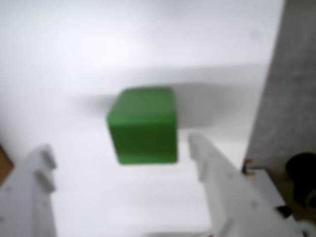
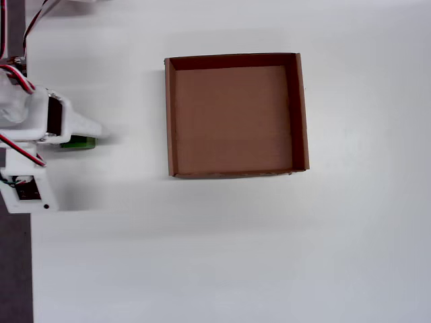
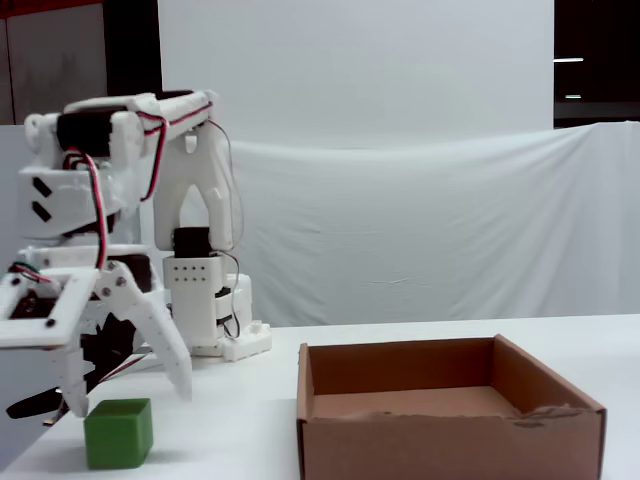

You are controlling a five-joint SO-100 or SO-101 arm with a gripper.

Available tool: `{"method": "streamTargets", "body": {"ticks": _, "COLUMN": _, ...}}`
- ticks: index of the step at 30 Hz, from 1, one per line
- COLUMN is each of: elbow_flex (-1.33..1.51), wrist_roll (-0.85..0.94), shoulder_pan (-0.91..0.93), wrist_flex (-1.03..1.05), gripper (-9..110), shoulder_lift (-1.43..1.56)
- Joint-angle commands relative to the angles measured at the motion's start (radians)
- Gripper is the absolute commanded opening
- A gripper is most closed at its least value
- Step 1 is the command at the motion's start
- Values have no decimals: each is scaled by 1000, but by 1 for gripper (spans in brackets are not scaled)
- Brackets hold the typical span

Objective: Grasp a green cube and put it in a box.

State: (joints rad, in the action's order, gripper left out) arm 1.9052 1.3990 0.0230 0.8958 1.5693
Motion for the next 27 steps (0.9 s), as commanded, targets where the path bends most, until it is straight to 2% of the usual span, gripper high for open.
{"method": "streamTargets", "body": {"ticks": 1, "elbow_flex": -3, "wrist_roll": 3, "shoulder_pan": -11, "wrist_flex": -18, "gripper": 37, "shoulder_lift": 11}}
{"method": "streamTargets", "body": {"ticks": 16, "elbow_flex": 20, "wrist_roll": -2, "shoulder_pan": -9, "wrist_flex": -49, "gripper": 34, "shoulder_lift": -28}}
{"method": "streamTargets", "body": {"ticks": 27, "elbow_flex": 3, "wrist_roll": -21, "shoulder_pan": -11, "wrist_flex": -41, "gripper": 24, "shoulder_lift": -38}}
